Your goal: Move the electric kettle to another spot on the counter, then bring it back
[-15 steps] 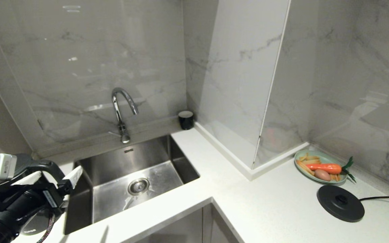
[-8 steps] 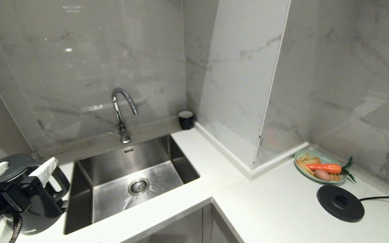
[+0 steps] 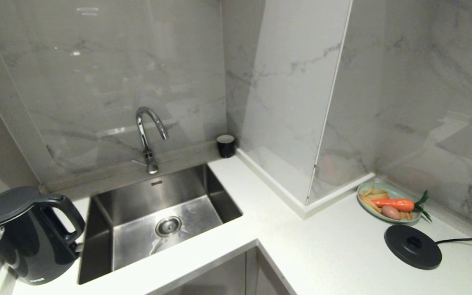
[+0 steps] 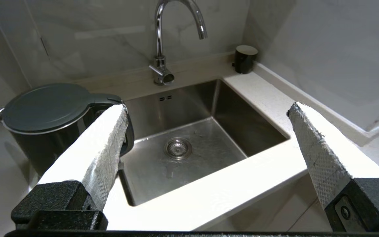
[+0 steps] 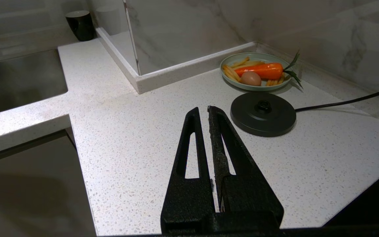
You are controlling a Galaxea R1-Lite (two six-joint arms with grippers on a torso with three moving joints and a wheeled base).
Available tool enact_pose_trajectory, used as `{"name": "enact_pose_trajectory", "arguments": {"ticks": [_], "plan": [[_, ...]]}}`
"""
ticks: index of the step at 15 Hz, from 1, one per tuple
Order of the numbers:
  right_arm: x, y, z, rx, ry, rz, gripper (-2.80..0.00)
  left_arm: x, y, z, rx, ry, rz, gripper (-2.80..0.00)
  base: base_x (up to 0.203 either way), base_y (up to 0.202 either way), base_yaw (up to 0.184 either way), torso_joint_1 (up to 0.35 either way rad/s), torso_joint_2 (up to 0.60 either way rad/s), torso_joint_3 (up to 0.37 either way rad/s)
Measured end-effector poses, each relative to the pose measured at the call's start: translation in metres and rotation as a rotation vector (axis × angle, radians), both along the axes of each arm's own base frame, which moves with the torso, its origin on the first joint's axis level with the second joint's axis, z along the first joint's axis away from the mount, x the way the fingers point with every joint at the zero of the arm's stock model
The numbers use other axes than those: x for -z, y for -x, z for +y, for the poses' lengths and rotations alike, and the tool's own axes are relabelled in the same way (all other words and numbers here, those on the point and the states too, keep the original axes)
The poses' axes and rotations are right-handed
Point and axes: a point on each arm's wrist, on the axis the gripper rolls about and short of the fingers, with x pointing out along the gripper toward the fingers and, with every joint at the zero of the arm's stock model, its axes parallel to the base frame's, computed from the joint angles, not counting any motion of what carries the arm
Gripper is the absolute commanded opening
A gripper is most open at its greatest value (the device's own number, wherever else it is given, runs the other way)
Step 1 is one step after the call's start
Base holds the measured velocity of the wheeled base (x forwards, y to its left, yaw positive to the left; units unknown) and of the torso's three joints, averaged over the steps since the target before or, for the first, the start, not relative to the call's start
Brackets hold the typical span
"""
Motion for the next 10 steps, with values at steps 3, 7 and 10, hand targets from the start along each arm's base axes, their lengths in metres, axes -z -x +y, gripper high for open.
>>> {"name": "enact_pose_trajectory", "arguments": {"ticks": [3, 7, 10], "plan": [[0.000, 0.000, 0.000, 0.000, 0.000, 0.000, -2.80, -0.001, 0.032, -0.001, 0.029, -0.001, -0.028, 0.00, 0.000, 0.000, 0.000, 0.000, 0.00, 0.000], [0.000, 0.000, 0.000, 0.000, 0.000, 0.000, -2.80, 0.014, 0.066, -0.001, 0.042, -0.005, -0.098, 0.00, 0.000, 0.000, 0.000, 0.000, 0.00, 0.000], [0.000, 0.000, 0.000, 0.000, 0.001, 0.000, -2.80, 0.044, 0.078, -0.001, 0.048, -0.013, -0.089, 0.00, 0.000, 0.000, 0.000, 0.000, 0.00, 0.000]]}}
